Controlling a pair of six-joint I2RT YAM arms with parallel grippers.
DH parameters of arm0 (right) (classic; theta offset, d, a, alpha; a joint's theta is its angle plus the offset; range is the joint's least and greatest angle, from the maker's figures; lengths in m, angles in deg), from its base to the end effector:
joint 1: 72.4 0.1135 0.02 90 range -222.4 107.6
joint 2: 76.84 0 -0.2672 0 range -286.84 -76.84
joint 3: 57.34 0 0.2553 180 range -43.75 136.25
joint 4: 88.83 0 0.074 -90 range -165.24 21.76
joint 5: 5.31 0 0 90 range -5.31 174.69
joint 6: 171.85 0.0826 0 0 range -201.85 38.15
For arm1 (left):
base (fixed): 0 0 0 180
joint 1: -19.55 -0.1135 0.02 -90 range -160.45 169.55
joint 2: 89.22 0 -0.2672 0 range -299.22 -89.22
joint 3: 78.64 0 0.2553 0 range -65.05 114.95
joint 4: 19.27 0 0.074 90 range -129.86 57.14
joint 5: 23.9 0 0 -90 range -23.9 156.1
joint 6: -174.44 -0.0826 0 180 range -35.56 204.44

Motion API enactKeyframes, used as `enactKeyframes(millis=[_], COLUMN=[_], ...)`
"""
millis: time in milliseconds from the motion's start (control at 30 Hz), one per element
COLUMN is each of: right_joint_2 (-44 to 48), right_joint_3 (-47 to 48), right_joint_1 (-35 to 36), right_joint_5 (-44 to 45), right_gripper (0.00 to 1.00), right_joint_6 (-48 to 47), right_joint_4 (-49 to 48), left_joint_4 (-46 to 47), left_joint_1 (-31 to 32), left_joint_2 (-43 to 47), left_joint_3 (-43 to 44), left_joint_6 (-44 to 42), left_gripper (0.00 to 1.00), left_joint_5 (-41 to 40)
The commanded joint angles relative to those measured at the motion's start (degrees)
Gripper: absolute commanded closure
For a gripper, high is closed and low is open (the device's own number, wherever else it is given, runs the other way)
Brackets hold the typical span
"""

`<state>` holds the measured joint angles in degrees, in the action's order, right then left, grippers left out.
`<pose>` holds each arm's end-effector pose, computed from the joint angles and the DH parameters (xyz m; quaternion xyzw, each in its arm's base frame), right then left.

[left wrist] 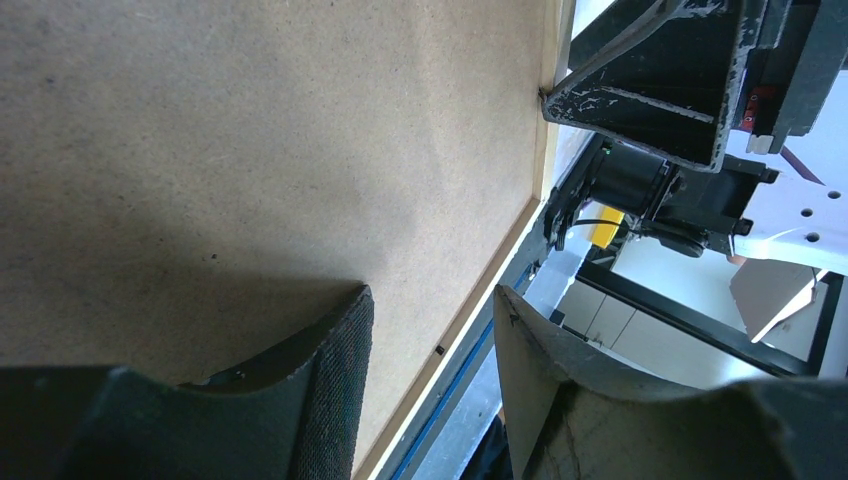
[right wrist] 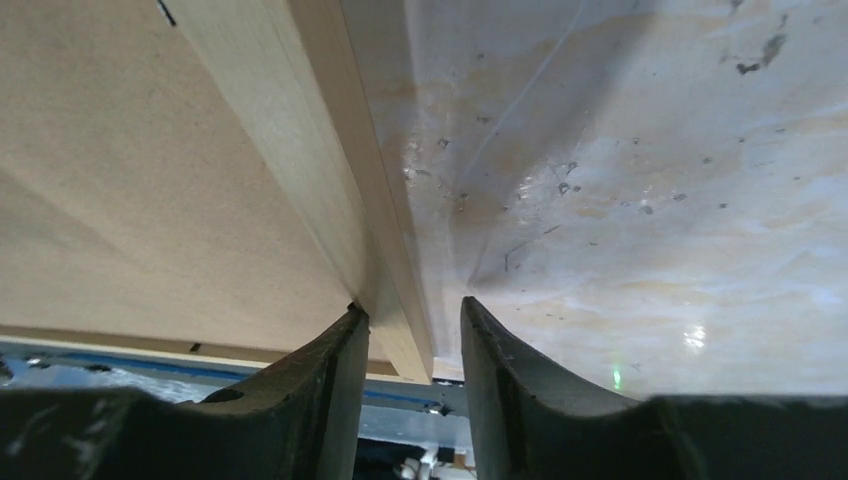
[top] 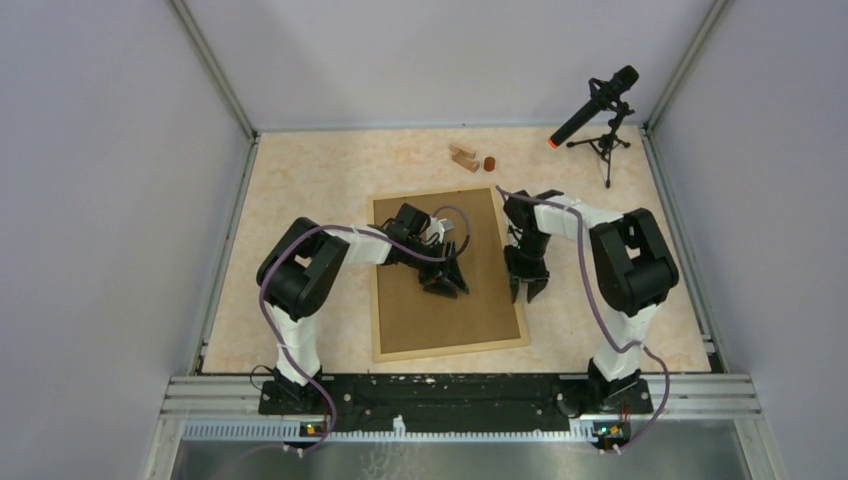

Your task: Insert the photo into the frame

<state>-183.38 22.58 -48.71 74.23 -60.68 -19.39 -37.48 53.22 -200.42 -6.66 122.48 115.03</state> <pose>0.2759 0.1375 0.1009 0.0171 -0.9943 -0.0641 0.0834 0.2846 -0.2644 0.0931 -0.0827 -0.8775 0.4717 0.0260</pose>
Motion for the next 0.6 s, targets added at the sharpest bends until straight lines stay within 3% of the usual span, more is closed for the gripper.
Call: enactKeyframes(millis=[0, 133, 567], right_joint_2=[-11.1, -18.5, -29.2], right_joint_3=[0.9, 7.1, 14.6], right_joint_1=[3.9, 7.3, 9.6], right_joint_5=[17.9, 21.1, 19.8], right_gripper=[0.57, 0.51, 0.39], right_joint_6=[3.9, 6.2, 9.0], right_joint_4=[-12.2, -10.1, -8.2], left_joint_4=[-2.8, -2.5, -2.1], left_joint_1=[0.2, 0.3, 0.6], left_joint_2=[-3.3, -3.1, -3.0], left_joint_3=[-1.9, -2.1, -2.6], left_joint_6=[-2.5, -2.4, -1.9], left_gripper=[0.45, 0.45, 0.46], left_joint_5=[-7.4, -7.2, -7.1])
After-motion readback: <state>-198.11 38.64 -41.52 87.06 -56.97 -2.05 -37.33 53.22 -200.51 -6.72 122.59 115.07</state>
